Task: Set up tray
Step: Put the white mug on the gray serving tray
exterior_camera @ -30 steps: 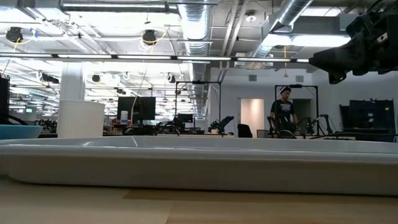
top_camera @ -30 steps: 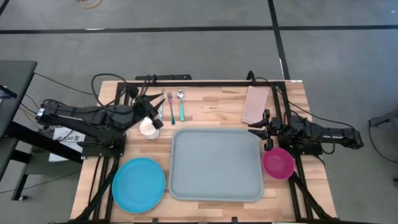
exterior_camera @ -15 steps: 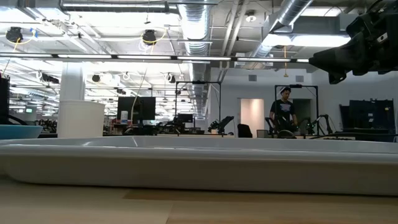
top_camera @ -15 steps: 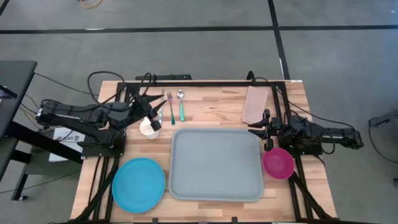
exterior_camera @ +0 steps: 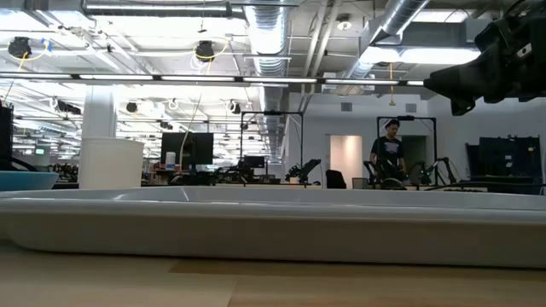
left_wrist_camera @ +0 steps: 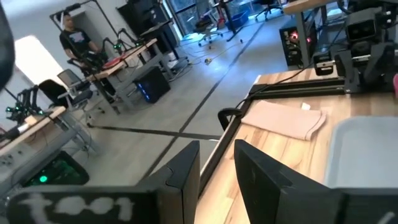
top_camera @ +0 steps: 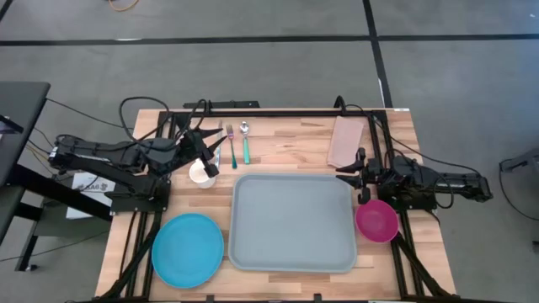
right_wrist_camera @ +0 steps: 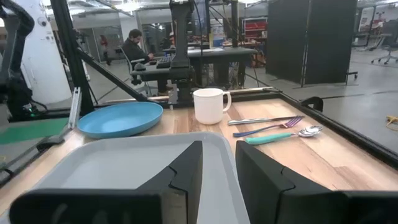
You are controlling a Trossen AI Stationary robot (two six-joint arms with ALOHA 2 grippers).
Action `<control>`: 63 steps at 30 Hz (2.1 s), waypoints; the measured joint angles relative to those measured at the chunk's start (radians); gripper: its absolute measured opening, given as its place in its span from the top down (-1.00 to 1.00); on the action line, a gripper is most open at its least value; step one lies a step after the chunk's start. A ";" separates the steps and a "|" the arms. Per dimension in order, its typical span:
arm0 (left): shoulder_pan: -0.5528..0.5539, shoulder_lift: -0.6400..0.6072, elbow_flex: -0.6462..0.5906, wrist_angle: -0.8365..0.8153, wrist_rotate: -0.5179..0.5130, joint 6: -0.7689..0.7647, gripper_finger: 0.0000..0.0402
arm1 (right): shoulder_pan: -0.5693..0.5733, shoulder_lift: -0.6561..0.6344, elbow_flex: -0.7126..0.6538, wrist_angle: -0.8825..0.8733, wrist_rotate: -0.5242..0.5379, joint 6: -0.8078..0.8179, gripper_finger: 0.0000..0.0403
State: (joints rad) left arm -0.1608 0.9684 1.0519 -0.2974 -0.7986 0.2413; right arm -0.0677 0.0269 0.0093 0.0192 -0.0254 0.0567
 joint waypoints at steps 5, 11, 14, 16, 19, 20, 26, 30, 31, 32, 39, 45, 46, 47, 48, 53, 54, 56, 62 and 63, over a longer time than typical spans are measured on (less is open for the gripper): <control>0.000 0.000 0.000 -0.004 0.002 0.000 0.55 | 0.000 -0.001 0.000 0.147 0.000 0.023 0.55; 0.000 0.000 0.000 -0.026 0.002 0.000 0.55 | 0.000 -0.001 0.000 0.163 0.000 0.023 0.55; 0.000 0.000 0.000 -0.027 0.004 0.000 0.55 | -0.003 -0.001 0.000 0.216 0.007 -0.015 0.55; 0.000 0.001 0.000 -0.027 0.012 -0.007 0.55 | -0.007 -0.002 0.000 0.291 0.012 -0.033 0.55; -0.003 0.000 0.000 -0.029 0.016 -0.046 0.55 | -0.003 -0.002 0.000 0.392 -0.006 0.011 0.55; -0.005 0.000 0.000 -0.029 0.018 -0.052 0.55 | 0.001 -0.002 0.000 0.410 -0.015 0.037 0.55; -0.008 0.000 0.000 -0.112 0.061 -0.097 0.55 | 0.011 -0.002 0.000 0.519 -0.011 0.085 0.55; -0.008 0.000 -0.001 -0.206 0.118 -0.201 0.55 | 0.009 -0.003 0.000 0.553 0.000 0.117 0.55; -0.008 0.000 -0.001 -0.222 0.132 -0.223 0.55 | 0.006 -0.002 0.000 0.551 0.000 0.108 0.55; -0.008 0.000 -0.001 -0.239 0.150 -0.248 0.55 | 0.004 -0.002 0.000 0.549 0.000 0.092 0.55; -0.008 0.000 -0.001 -0.459 0.253 -0.563 0.55 | -0.007 -0.002 0.000 0.542 0.015 0.025 0.55; -0.008 0.000 -0.027 -0.666 0.252 -0.784 0.55 | -0.007 -0.002 0.000 0.542 0.016 0.022 0.55; -0.008 0.001 -0.042 -0.664 0.252 -0.802 0.55 | -0.007 -0.002 0.000 0.542 0.015 0.021 0.55; -0.008 0.001 -0.057 -0.656 0.252 -0.812 0.55 | -0.007 -0.002 0.000 0.544 0.018 0.015 0.55; -0.008 0.001 -0.071 -0.645 0.252 -0.816 0.55 | -0.007 -0.002 0.000 0.553 0.032 -0.006 0.55; -0.006 0.017 -0.113 -0.629 0.301 -0.809 0.55 | -0.007 -0.002 0.001 0.589 0.085 -0.081 0.55; -0.006 0.020 -0.123 -0.629 0.304 -0.814 0.55 | -0.007 -0.002 0.001 0.584 0.079 -0.081 0.55; -0.006 0.030 -0.144 -0.626 0.303 -0.868 0.55 | -0.003 0.000 0.001 0.568 0.077 -0.081 0.55; -0.003 0.104 -0.198 -0.632 0.358 -0.909 0.51 | 0.002 0.000 0.001 0.539 0.076 -0.083 0.55; -0.003 0.119 -0.200 -0.633 0.358 -0.879 0.49 | 0.002 -0.001 0.001 0.539 0.076 -0.083 0.55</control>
State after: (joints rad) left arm -0.1642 1.0871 0.8524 -0.9300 -0.4409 -0.6380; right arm -0.0654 0.0263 0.0101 0.5583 0.0505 -0.0263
